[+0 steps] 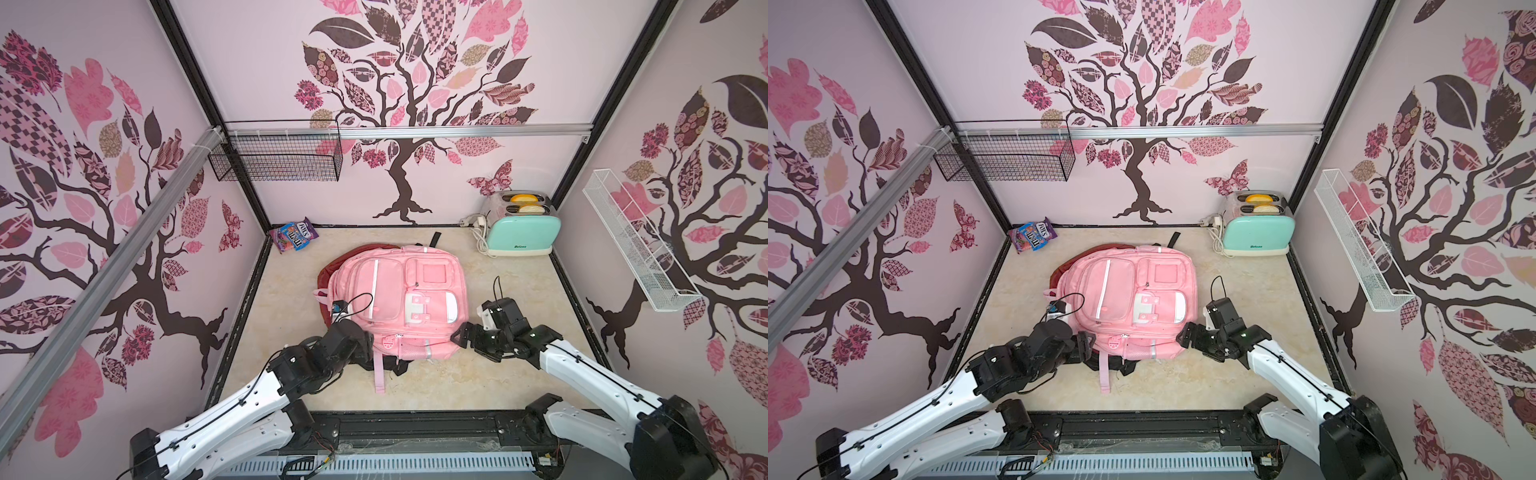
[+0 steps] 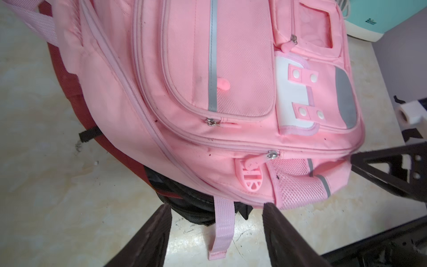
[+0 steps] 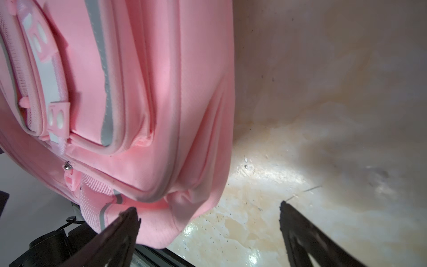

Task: Zip up the backpack
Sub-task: Adjust the backpack on the backpack.

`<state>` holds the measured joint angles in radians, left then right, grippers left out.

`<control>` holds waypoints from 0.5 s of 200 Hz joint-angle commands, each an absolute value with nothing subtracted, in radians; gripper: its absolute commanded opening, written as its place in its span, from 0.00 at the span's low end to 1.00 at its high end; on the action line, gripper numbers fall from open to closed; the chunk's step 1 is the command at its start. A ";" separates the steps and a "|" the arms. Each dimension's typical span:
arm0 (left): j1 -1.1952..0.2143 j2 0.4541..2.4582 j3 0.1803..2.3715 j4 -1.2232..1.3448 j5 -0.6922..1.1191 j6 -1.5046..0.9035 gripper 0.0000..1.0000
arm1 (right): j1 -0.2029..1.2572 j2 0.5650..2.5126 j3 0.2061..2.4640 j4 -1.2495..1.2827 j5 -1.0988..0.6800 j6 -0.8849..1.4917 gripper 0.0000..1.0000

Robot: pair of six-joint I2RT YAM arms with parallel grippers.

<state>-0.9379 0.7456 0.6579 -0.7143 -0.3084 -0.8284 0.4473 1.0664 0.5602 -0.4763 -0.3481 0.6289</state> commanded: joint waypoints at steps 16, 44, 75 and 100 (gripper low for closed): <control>-1.016 0.655 0.534 -0.579 -0.261 -0.893 0.66 | 0.448 1.128 0.572 -0.302 -0.424 0.662 0.93; -1.028 0.677 0.492 -0.480 -0.224 -0.861 0.65 | 0.448 1.163 0.590 -0.261 -0.450 0.663 0.84; -1.038 0.737 0.483 -0.405 -0.197 -0.805 0.93 | 0.447 1.178 0.626 -0.258 -0.483 0.659 0.49; -1.047 0.754 0.464 -0.338 -0.155 -0.779 0.97 | 0.447 1.157 0.680 -0.312 -0.482 0.645 0.16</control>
<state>-1.0363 0.7479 0.4858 -0.4488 -0.2043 -0.8265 0.4397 1.1809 0.5873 -0.3309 -0.4423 0.6838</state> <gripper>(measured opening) 0.976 0.280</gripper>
